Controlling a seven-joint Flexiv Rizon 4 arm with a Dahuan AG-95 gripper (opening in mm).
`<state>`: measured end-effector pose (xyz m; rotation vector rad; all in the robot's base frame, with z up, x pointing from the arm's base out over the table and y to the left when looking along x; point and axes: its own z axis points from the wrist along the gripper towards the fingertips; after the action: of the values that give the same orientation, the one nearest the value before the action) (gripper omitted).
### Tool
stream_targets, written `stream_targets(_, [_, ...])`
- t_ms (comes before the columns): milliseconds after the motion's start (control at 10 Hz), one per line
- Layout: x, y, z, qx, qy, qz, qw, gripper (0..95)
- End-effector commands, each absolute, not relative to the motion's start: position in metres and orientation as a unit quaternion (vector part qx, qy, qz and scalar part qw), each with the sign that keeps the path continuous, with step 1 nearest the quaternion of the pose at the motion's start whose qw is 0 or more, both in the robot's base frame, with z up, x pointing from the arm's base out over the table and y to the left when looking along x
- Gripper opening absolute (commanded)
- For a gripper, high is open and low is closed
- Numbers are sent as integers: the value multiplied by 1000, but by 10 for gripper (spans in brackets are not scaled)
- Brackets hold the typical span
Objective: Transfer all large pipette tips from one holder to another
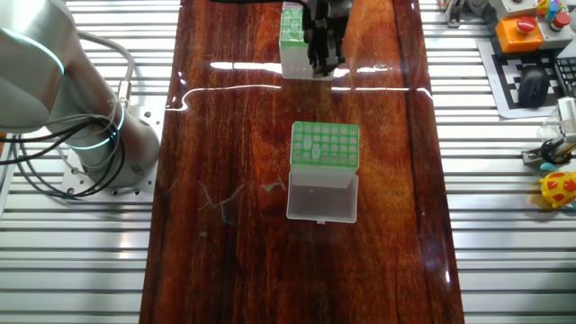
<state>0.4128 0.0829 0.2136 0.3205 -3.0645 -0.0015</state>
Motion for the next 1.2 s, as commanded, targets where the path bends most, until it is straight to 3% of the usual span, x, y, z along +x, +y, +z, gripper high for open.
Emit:
stream_targets(100, [423,134,204,118,-992,-12,39,380])
stream_targets(300, [427,169,192,94,-995,-4,41,380])
stream_targets(400, [427,169,192,88,-995,0,39,190])
stream_targets(1000, [427,172,193,113,-993,-20,37,190])
stream_targets(1200, [433,214,189,86,-995,-20,36,190])
